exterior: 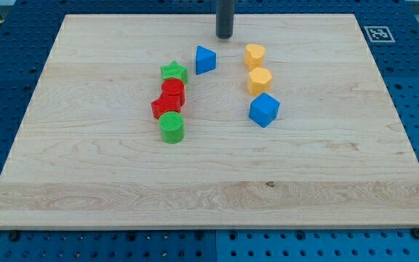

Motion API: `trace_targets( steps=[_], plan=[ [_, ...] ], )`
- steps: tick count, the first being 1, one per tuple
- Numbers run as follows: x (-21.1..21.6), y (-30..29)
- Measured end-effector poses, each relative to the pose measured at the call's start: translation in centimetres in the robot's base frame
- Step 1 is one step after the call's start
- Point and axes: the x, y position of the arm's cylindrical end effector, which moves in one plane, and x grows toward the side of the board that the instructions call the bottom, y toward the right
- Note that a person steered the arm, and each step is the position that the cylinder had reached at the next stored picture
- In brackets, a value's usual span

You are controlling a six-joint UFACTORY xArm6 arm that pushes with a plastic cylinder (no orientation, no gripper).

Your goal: Push the yellow heart a bit down

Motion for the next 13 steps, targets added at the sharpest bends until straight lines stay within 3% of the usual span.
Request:
trace_targets(
  steps=[13],
  plan=[
    [-2.5,-3.8]
  ],
)
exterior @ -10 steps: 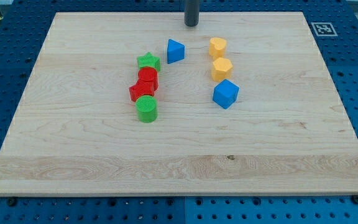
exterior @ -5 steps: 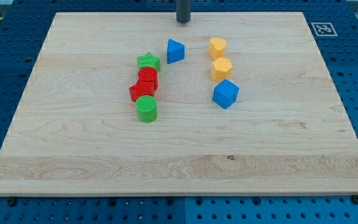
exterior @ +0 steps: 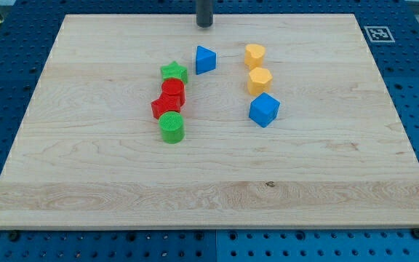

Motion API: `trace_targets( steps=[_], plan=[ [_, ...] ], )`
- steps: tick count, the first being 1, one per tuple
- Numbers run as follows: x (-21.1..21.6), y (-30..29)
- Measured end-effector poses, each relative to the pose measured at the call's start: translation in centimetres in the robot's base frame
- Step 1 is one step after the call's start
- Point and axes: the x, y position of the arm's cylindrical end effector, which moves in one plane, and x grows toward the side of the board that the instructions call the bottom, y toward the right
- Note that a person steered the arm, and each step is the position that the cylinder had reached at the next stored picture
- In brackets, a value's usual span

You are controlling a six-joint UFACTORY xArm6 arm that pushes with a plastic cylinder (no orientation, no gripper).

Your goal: Push the yellow heart a bit down

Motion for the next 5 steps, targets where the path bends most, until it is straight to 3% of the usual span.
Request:
trace_targets(
  steps=[5],
  plan=[
    [0.0,2.0]
  ],
)
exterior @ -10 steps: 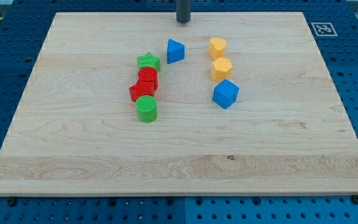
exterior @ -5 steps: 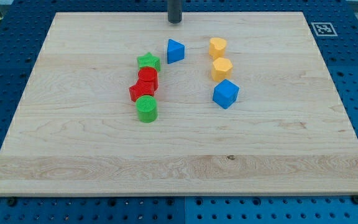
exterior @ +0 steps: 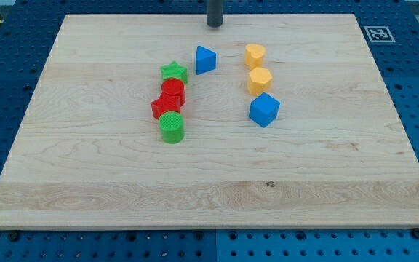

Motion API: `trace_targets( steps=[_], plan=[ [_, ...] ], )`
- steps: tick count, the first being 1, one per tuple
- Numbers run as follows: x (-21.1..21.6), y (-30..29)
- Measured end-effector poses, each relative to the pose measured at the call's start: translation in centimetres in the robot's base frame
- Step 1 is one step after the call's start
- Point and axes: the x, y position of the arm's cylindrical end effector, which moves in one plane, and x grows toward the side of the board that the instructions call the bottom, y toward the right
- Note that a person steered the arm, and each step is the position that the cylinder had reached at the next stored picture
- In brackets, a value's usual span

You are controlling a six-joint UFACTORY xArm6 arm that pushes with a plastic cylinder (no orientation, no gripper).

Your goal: Push the yellow heart a bit down

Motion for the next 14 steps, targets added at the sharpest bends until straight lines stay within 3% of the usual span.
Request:
trace_targets(
  steps=[3,7,14],
  plan=[
    [0.4,5.3],
    [6.1,5.3],
    [7.9,8.3]
  ],
)
